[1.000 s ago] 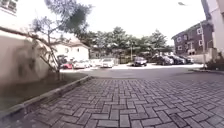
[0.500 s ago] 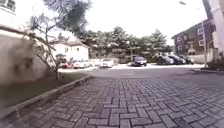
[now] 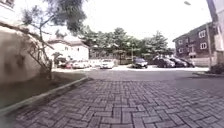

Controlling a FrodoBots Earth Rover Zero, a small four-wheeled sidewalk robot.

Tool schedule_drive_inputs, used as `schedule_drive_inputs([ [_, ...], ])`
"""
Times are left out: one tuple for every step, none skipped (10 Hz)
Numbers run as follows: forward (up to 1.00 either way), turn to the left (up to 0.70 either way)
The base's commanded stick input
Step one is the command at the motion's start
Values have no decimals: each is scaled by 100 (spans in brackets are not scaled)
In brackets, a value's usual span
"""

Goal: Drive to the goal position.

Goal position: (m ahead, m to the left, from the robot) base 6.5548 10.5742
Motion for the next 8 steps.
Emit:
schedule_drive_inputs([
  [70, 0],
  [70, 0],
  [70, 0],
  [70, 0],
  [70, 0],
  [70, 0],
  [70, 0],
  [70, 0],
])
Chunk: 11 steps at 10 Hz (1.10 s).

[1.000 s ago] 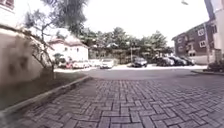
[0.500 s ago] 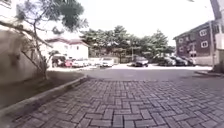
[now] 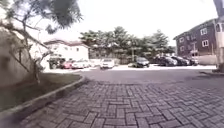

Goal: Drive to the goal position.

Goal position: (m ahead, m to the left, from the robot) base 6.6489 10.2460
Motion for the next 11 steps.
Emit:
schedule_drive_inputs([
  [70, 0],
  [70, 0],
  [70, 0],
  [70, 0],
  [70, 0],
  [70, 0],
  [70, 0],
  [70, 0],
  [70, 0],
  [70, 0],
  [70, 0],
])
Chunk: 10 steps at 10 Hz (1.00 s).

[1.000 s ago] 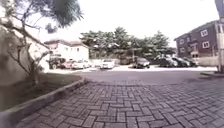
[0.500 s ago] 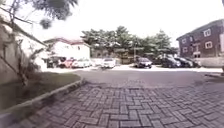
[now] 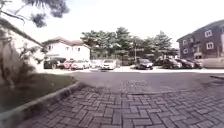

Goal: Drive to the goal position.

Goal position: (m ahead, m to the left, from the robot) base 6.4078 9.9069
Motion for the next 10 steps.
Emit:
schedule_drive_inputs([
  [70, 0],
  [70, 0],
  [70, 0],
  [70, 0],
  [70, 0],
  [70, 0],
  [70, 0],
  [70, 0],
  [70, 0],
  [70, 0],
])
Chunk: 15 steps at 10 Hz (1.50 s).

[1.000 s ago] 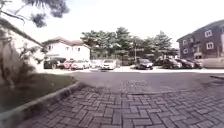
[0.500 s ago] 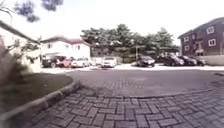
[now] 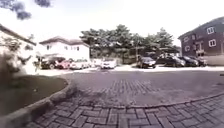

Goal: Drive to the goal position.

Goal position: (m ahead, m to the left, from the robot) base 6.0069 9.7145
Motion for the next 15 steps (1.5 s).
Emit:
schedule_drive_inputs([
  [70, 0],
  [70, 0],
  [70, 0],
  [70, 0],
  [70, 0],
  [70, 0],
  [70, 0],
  [70, 0],
  [70, 0],
  [70, 0],
  [70, 0],
  [70, 0],
  [70, 0],
  [70, 0],
  [70, 0],
])
